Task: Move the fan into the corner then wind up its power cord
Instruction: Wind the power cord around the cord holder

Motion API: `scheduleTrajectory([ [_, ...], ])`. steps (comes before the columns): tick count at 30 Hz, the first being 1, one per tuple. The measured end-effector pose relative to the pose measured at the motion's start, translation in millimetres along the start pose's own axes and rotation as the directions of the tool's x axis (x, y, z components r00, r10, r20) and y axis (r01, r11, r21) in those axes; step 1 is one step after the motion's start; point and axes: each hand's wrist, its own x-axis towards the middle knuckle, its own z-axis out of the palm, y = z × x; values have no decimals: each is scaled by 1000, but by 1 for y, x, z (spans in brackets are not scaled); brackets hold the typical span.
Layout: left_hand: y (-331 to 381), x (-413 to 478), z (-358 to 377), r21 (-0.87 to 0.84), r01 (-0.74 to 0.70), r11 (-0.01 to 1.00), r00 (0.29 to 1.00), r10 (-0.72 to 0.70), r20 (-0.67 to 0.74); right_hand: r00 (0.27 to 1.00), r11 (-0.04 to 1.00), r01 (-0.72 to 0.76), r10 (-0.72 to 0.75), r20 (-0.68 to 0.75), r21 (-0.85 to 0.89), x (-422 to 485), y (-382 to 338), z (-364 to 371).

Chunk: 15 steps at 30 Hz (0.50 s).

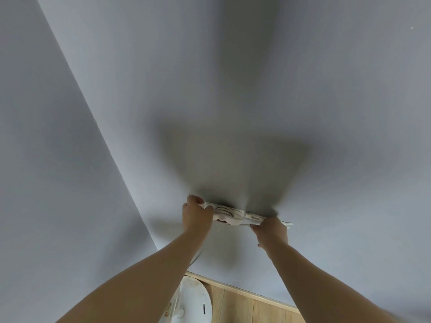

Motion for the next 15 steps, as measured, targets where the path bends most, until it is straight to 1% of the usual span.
scheduleTrajectory([
  [2, 2, -1, -1, 43, -105, 994, 992, 101, 79, 998, 995, 4, 3, -63, 97, -3, 3, 4],
  [4, 5, -4, -1, 111, -171, 979, 970, 148, 192, 991, 978, 23, 5, -134, 207, -6, 3, 7],
  [5, 5, -5, 0, 133, -196, 972, 961, 163, 225, 986, 963, 33, 12, -166, 267, -8, 1, 7],
  [8, 7, -5, -1, 155, -227, 961, 953, 187, 238, 971, 905, 101, 1, -240, 413, -16, -10, 3],
  [10, 8, -5, -4, 172, -240, 955, 949, 195, 247, 963, 887, 159, -42, -268, 433, -23, -15, 0],
  [12, 8, -4, -6, 205, -272, 940, 939, 213, 269, 957, 891, 209, -102, -272, 404, -29, -18, -1],
  [15, 6, -5, -9, 285, -364, 887, 906, 265, 331, 957, 907, 231, -146, -250, 352, -29, -19, -3],
])
